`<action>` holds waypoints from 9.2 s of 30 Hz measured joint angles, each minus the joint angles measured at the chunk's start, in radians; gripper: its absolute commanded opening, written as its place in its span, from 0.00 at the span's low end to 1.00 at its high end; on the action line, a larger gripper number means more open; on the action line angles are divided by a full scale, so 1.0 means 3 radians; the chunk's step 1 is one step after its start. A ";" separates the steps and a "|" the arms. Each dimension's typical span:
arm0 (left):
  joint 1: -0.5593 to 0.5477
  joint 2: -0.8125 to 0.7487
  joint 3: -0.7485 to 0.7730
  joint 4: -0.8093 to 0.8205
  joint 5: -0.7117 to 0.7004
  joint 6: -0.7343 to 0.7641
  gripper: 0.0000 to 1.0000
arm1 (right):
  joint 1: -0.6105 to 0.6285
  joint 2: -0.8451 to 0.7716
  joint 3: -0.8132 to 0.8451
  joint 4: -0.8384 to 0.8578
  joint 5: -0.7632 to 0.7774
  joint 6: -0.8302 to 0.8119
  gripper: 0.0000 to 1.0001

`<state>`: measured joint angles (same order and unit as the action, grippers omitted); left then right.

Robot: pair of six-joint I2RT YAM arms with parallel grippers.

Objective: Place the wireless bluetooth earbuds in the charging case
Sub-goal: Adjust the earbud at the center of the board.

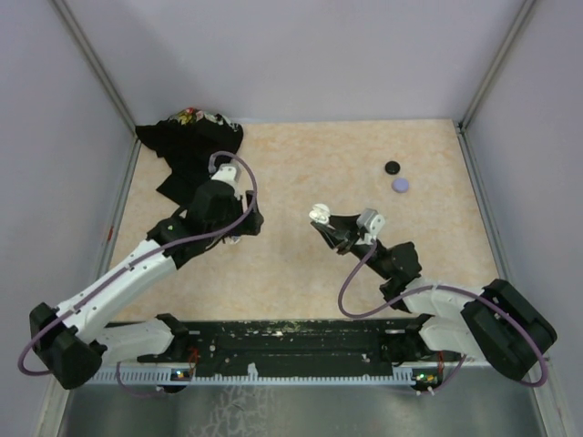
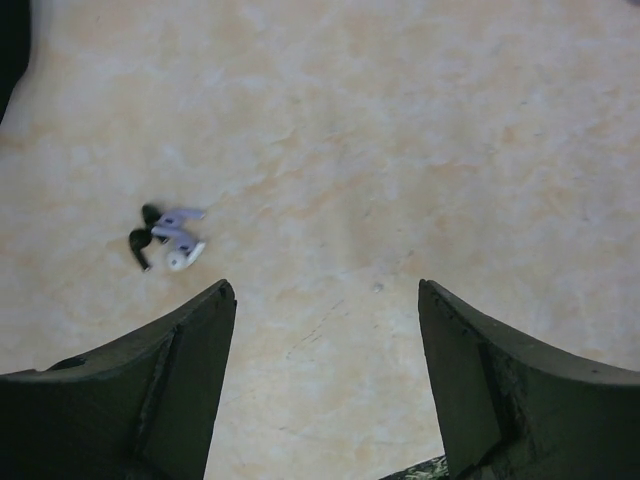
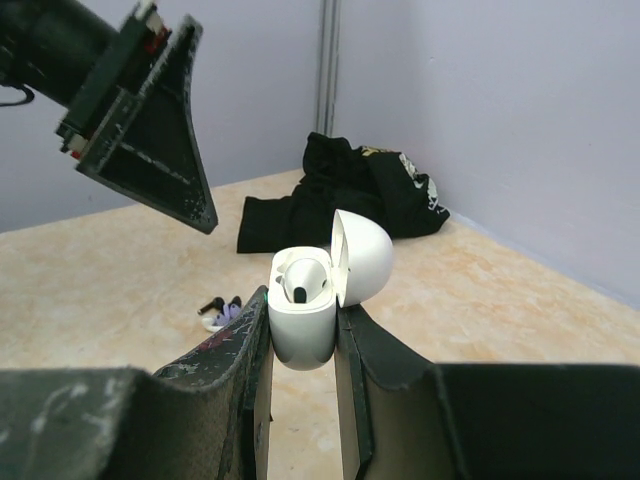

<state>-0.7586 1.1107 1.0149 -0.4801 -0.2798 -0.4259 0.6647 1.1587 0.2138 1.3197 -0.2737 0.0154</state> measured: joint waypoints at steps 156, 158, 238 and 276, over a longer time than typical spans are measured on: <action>0.0682 0.1558 0.0085 -0.0690 0.0746 0.0009 0.44 | 0.0000 0.0212 -0.0231 0.0233 -0.0156 0.0050 0.00; 0.0680 0.1626 0.0080 -0.0692 0.0731 0.0010 0.44 | 0.0000 0.0211 -0.0231 0.0230 -0.0156 0.0050 0.00; 0.0636 0.2092 0.0216 -0.0566 0.0334 0.0343 0.42 | 0.0000 0.0155 -0.0231 0.0203 -0.0201 0.0074 0.00; 0.0551 0.1934 0.0294 -0.0542 0.1007 0.0490 0.42 | 0.0000 0.0131 -0.0231 0.0159 -0.0202 0.0074 0.00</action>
<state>-0.5934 1.6909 1.1030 -0.6426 0.0223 -0.2790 0.6647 1.1980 0.1444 1.3674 -0.3344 0.0376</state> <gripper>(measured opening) 0.409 0.251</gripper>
